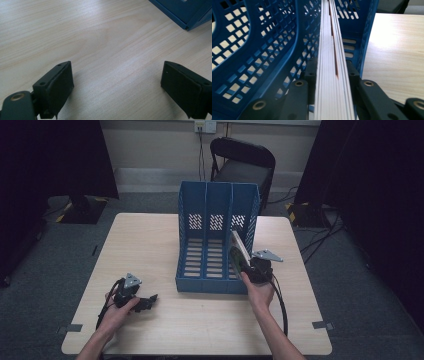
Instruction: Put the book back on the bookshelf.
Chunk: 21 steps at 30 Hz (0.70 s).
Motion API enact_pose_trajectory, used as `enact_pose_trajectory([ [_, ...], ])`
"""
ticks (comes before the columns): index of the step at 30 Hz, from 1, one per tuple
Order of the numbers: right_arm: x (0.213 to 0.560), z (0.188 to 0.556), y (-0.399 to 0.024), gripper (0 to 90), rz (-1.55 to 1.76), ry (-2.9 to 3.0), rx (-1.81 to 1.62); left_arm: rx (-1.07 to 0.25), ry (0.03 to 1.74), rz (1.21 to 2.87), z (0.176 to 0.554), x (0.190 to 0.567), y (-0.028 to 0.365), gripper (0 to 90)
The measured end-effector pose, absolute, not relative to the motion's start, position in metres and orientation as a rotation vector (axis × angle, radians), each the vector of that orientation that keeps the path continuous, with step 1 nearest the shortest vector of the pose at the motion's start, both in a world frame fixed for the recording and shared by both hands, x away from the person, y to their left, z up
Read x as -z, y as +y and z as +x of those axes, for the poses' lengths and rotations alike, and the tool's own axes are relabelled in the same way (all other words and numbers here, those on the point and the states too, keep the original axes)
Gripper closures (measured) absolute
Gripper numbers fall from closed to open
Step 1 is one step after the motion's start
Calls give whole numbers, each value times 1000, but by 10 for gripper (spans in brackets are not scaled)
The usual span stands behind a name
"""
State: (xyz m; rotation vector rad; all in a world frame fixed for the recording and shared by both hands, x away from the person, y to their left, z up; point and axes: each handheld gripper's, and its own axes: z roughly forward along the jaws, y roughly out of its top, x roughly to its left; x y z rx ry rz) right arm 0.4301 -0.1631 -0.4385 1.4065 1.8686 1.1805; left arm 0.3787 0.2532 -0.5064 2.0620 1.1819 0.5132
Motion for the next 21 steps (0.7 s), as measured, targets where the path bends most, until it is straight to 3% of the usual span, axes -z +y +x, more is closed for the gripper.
enact_pose_trajectory([
  [8,440,422,-156,657,1318,1812,-1254,-513,1182,2062,379,506,253,104],
  [21,449,422,-159,672,1320,1775,-1292,-513,1181,2064,379,506,253,103],
])
